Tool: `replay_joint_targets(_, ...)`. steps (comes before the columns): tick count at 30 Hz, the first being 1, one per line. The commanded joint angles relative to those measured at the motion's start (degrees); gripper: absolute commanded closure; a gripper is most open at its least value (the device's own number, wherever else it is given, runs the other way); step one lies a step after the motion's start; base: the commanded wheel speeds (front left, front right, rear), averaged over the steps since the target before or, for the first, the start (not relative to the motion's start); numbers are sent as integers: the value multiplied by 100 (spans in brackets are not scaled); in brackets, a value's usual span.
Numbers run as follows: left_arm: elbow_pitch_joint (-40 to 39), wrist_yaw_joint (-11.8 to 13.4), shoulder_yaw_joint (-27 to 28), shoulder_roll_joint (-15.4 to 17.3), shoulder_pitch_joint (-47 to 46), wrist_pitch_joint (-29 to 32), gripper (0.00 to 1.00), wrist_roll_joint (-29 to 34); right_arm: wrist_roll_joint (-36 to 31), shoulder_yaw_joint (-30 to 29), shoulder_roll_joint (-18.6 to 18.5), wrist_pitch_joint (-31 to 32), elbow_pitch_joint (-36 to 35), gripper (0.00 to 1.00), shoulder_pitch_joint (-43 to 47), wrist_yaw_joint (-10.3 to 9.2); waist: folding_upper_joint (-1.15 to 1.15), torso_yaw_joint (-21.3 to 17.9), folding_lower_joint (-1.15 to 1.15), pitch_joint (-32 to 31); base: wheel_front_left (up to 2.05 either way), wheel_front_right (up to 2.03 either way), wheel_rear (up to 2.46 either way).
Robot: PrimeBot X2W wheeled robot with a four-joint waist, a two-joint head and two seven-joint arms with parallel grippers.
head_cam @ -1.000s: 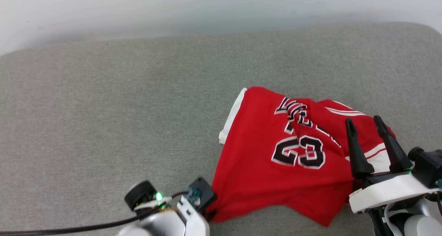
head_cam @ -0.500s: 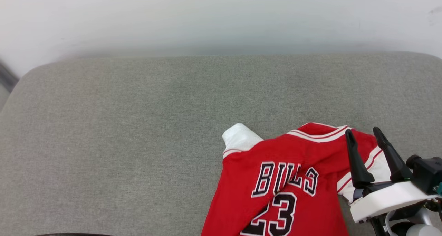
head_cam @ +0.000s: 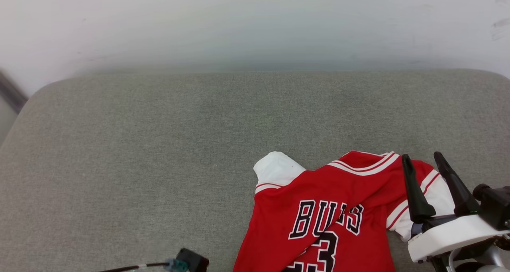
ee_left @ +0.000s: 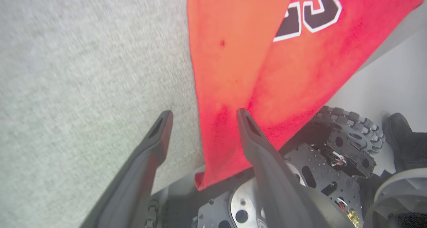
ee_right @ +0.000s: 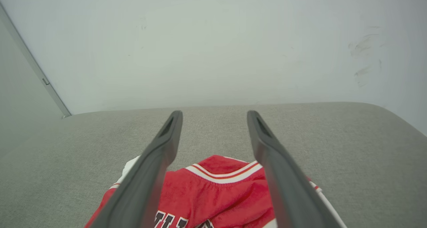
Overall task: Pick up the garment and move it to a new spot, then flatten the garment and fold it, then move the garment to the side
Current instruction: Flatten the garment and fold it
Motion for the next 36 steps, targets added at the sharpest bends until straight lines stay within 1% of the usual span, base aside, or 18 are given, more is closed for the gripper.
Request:
replay_joint_targets(1, -84, 56, 117, -54, -149, -205, 0, 96, 25, -23, 10, 13, -44, 0, 60, -3, 0, -2, 0, -21, 0, 0, 0)
replay_joint_targets(3, -190, 106, 273, -84, -314, -466, 0, 212, 44, -35, 10, 31, -60, 0, 81, -4, 0, -10, 0, -27, 0, 0, 0)
replay_joint_targets(6, -300, 242, 577, -183, -583, -1075, 0, 494, 59, -50, 10, 60, -88, 0, 84, -3, 0, -40, 0, -9, 0, 0, 0)
replay_joint_targets(8, -317, 292, 759, -285, -760, -1468, 0, 612, 61, -33, 10, 75, -108, 0, 29, -3, 0, -92, 0, 46, 0, 0, 0)
replay_joint_targets(10, -282, 325, 967, -306, -955, -1756, 0, 691, 48, 9, 10, 79, -126, 0, -55, -3, 0, -174, 0, 120, 0, 0, 0)
replay_joint_targets(14, -161, 277, 1247, -423, -1405, -2153, 0, 753, 25, 28, 10, 47, -148, 0, -196, -4, 0, -292, 0, 317, 0, 0, 0)
replay_joint_targets(18, 30, 173, 1370, -551, -1935, -2296, 0, 808, 10, 42, 10, 32, -159, 0, -350, -3, 0, -412, 0, 577, 0, 0, 0)
replay_joint_targets(20, 173, 51, 1393, -614, -2250, -2273, 0, 784, -8, 51, 10, 20, -159, 0, -421, -4, 0, -479, 0, 731, 0, 0, 0)
replay_joint_targets(21, 173, 51, 1393, -614, -2250, -2273, 0, 784, -8, 51, 10, 20, -159, 0, -421, -4, 0, -479, 0, 731, 0, 0, 0)
replay_joint_targets(22, 284, -7, 1386, -629, -2418, -2229, 0, 809, -17, 49, 10, 7, -156, 0, -451, -4, 0, -505, 0, 802, 0, 0, 0)
replay_joint_targets(26, 761, -360, 1298, -820, -3042, -1973, 0, 645, 3, 45, 10, -50, -108, 0, -581, -3, 0, -626, 0, 1061, 0, 0, 0)
replay_joint_targets(32, 1800, -1003, 920, -1053, -3919, -979, 0, 365, 73, 54, 10, -164, 14, 0, -707, -3, 0, -771, 0, 1327, 0, 0, 0)
replay_joint_targets(36, 2474, -1333, 635, -1185, -4271, -204, 0, 185, 138, 84, 10, -233, 133, 0, -755, -4, 0, -872, 0, 1435, 0, 0, 0)
